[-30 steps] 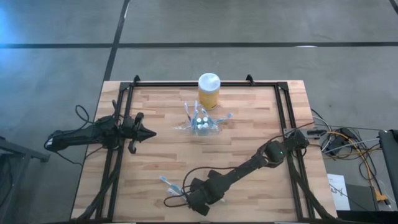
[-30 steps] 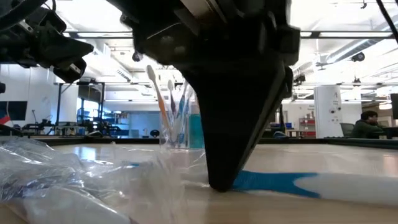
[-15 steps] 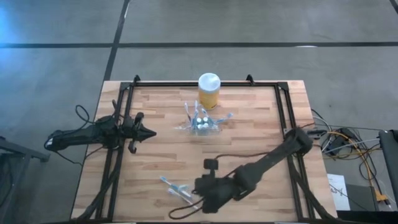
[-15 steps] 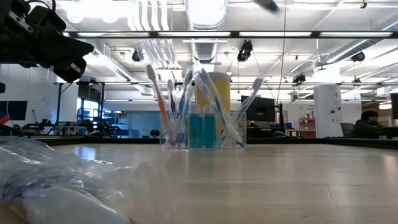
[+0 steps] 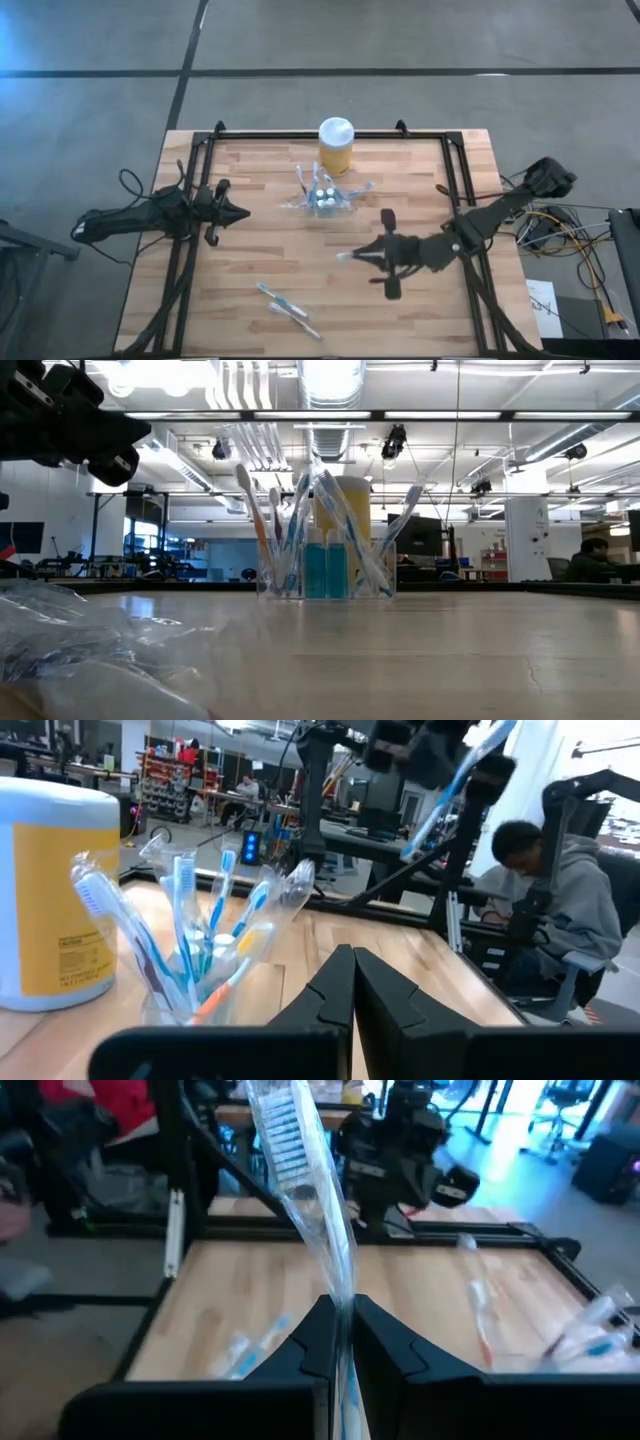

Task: Pick & Place toothbrushing station
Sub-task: Put the blue toothbrush into the transparent organizer

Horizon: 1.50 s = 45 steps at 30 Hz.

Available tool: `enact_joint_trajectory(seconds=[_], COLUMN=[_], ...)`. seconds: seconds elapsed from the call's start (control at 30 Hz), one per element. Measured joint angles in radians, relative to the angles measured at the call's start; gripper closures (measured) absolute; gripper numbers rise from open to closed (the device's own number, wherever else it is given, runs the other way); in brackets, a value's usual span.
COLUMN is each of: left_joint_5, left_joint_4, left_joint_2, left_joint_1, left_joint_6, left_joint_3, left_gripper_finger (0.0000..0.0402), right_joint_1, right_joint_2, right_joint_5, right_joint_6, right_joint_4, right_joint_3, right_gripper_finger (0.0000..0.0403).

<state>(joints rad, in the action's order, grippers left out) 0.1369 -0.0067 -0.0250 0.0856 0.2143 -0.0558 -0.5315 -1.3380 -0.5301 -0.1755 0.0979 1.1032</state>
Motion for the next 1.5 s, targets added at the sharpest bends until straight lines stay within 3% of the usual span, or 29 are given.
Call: enact_joint_trajectory(seconds=[0.2,0.37,0.57,0.67,0.93,1.3,1.5], left_joint_5=[-0.065,-0.148,-0.158,-0.158,-0.163,-0.209,-0.227], left_joint_4=[-0.002,-0.004,0.007,0.007,0.030,0.130,0.137], left_joint_2=[-0.001,-0.005,-0.005,-0.005,-0.004,-0.004,-0.004], left_joint_1=[0.000,0.000,0.000,0.000,0.000,0.000,0.000], left_joint_6=[-0.053,-0.055,-0.075,-0.075,-0.059,-0.089,-0.081], left_joint_3=[0.020,0.031,0.038,0.038,0.043,0.039,0.042], left_gripper_finger=[0.0394,0.0394,0.0394,0.0394,0.0394,0.0394,0.0394], right_joint_1=[0.032,0.090,0.161,0.167,0.166,0.166,0.166], right_joint_2=[0.205,0.377,0.565,0.618,0.701,0.908,1.022], right_joint_5=[0.008,0.021,0.218,0.256,0.268,0.269,0.270], right_joint_6=[0.114,0.154,0.180,0.188,0.233,0.253,0.257], right_joint_4=[-0.212,-0.238,-0.516,-0.639,-0.775,-0.767,-0.664], right_joint_3=[-0.275,-0.465,-0.693,-0.785,-0.934,-1.070,-1.080], right_gripper_finger=[0.0385,0.0385,0.0385,0.0385,0.0386,0.0387,0.0387])
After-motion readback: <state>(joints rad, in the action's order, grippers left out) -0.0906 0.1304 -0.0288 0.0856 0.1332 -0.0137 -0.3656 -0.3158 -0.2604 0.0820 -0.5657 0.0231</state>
